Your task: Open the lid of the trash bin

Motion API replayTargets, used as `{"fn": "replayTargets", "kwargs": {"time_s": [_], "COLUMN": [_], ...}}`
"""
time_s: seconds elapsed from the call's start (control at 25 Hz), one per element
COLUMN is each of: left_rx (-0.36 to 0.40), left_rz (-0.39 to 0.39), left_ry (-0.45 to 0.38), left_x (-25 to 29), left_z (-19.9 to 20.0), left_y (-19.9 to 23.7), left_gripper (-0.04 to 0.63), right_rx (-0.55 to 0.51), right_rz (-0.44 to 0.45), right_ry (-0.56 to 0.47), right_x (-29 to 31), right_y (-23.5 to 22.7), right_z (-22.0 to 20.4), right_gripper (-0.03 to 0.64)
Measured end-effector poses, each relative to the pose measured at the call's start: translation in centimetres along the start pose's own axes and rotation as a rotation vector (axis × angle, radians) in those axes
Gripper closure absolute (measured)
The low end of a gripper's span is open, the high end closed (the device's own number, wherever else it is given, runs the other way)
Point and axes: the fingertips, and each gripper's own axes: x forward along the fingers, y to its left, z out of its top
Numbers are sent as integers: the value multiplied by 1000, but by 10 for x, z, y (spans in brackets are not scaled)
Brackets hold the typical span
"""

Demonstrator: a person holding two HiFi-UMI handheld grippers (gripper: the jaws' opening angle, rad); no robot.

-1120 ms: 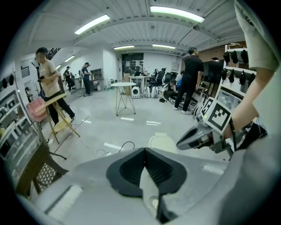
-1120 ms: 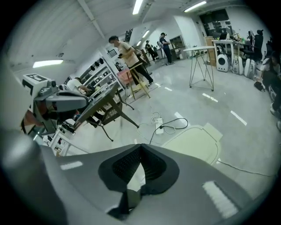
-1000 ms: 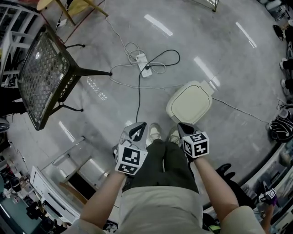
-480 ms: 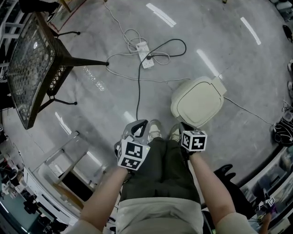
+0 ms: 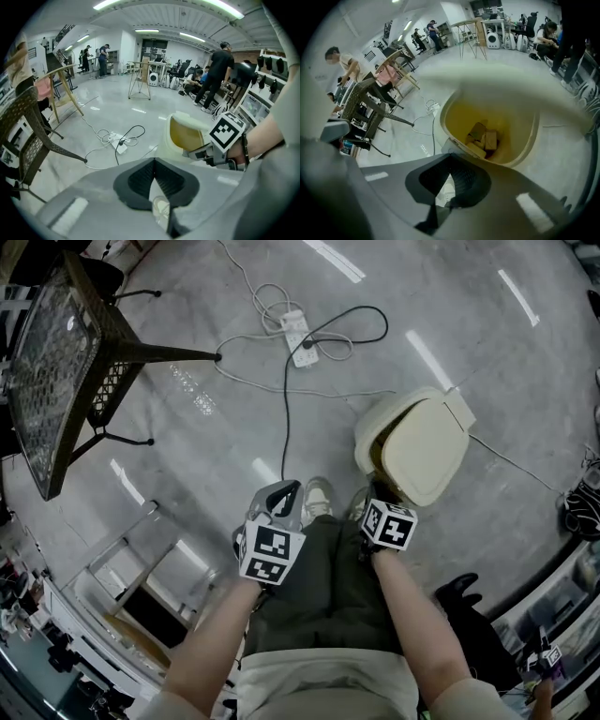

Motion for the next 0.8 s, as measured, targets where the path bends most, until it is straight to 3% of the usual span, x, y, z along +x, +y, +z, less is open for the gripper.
{"fn": "replayTargets", "kwargs": {"time_s": [0.2,0.4,0.8], "left_rx": [4,34,98], "left_rz": [-1,8,47], "left_ry": [-8,-58,-201], "left_x": [-15,-44,-143], "left_z": [9,50,163], "left_y": [0,8,5], "left_gripper": [594,594,594], "right_rx": [-3,-96,-246], "right_rz": [-8,34,167], "right_ry": [-4,-30,-249], "right_x": [-14,-54,-216], "right_y": [1,14,71], "right_z": [7,45,158], "right_gripper": [614,614,614]}}
